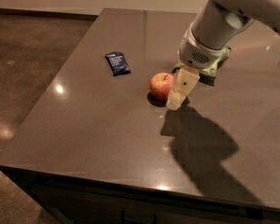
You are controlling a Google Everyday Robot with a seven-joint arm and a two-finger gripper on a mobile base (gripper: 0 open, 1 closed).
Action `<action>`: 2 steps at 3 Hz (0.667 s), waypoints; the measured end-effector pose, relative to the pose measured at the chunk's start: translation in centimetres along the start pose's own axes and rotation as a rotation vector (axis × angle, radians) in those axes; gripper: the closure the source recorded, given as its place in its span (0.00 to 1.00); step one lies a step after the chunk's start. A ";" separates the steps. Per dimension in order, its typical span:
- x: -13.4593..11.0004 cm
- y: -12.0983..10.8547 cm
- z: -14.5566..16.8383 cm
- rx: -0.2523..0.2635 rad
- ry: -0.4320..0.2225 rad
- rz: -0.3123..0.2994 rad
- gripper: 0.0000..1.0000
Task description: Pick apple
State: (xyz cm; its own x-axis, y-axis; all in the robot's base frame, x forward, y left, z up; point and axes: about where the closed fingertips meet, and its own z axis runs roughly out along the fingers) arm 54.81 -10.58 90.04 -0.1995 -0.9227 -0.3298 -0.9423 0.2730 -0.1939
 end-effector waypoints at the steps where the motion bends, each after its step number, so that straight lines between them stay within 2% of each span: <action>1: -1.1 -0.1 2.8 -0.027 0.008 -0.007 0.00; 2: -1.5 -0.1 4.1 -0.043 0.013 -0.012 0.00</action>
Offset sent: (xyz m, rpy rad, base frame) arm 0.0216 0.0336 -0.0463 -0.0100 0.0588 0.0298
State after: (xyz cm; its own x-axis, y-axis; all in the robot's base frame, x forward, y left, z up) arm 56.27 -8.09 86.78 -0.1918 -0.9294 -0.3153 -0.9551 0.2508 -0.1580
